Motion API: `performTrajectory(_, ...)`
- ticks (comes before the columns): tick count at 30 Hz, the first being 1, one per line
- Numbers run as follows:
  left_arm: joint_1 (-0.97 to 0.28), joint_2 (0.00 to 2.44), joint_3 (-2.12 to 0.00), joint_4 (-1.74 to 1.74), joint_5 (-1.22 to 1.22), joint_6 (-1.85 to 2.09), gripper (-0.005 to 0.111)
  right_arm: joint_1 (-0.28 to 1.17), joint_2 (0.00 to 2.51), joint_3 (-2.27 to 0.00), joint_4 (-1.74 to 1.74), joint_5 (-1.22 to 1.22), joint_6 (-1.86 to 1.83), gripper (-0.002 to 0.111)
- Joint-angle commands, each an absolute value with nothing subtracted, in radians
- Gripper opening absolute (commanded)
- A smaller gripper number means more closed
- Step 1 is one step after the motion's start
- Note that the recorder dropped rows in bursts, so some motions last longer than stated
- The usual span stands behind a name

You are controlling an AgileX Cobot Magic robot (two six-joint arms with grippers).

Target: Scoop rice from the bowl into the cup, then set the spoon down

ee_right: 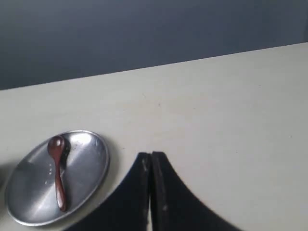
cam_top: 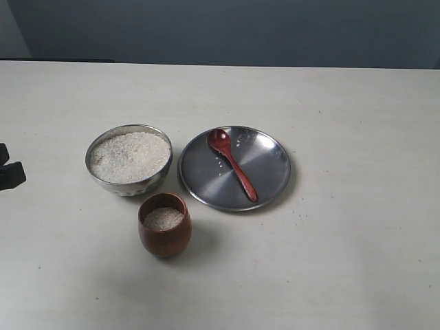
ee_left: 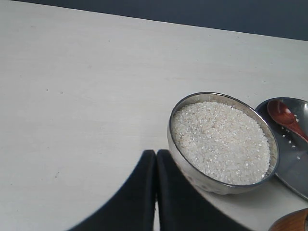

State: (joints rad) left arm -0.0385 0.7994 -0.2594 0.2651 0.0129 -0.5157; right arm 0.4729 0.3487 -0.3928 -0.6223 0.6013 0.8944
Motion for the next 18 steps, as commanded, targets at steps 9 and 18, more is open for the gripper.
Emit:
performTrajectory(9,-0.044,0.803,-0.266,0.266,0.008,-0.515,0.000,0.343,0.187,-0.320,-0.552,0.415,0.890,0.000)
performTrajectory(18,-0.044,0.803,-0.266,0.266,0.008,-0.515,0.000,0.343,0.185,-0.320,-0.525,0.375,0.890,0.000)
